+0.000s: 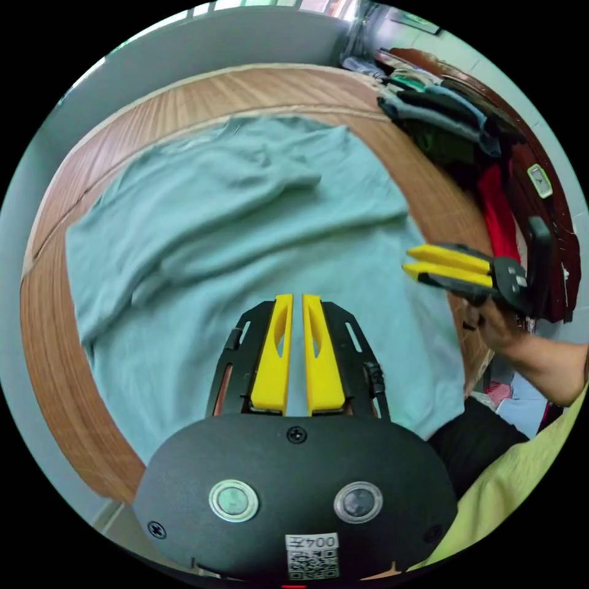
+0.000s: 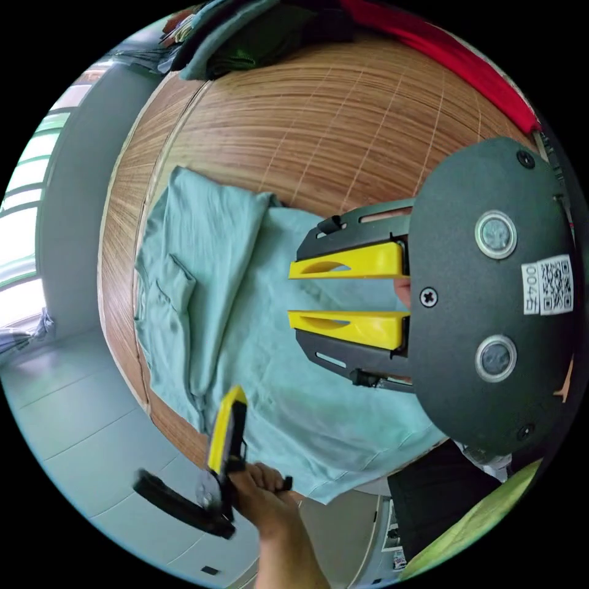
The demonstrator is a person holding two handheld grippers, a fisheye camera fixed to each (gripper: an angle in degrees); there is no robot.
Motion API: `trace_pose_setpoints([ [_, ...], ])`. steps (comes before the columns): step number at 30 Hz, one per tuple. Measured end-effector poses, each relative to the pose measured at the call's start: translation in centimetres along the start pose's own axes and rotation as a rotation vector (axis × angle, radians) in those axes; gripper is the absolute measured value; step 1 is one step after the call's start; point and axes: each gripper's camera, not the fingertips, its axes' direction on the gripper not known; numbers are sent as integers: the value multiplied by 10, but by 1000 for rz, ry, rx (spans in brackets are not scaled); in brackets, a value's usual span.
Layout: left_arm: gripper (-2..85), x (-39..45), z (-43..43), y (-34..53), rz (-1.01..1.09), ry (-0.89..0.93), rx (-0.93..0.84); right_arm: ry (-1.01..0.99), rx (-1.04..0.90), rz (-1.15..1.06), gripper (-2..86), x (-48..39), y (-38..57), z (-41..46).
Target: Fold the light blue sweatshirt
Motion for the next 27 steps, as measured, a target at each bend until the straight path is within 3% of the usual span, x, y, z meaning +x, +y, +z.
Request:
trace_pose_setpoints([
  [8, 24, -26, -18, 151, -335, -65, -123, 285, 42, -77, 81, -70, 20, 43],
  [13, 22, -56, -23, 191, -460, -92, -109, 326, 46, -102, 74, -85, 20, 54],
  [27, 10, -97, 0, 216, -426, 32, -76, 363, 45, -121, 65, -102, 18, 78],
])
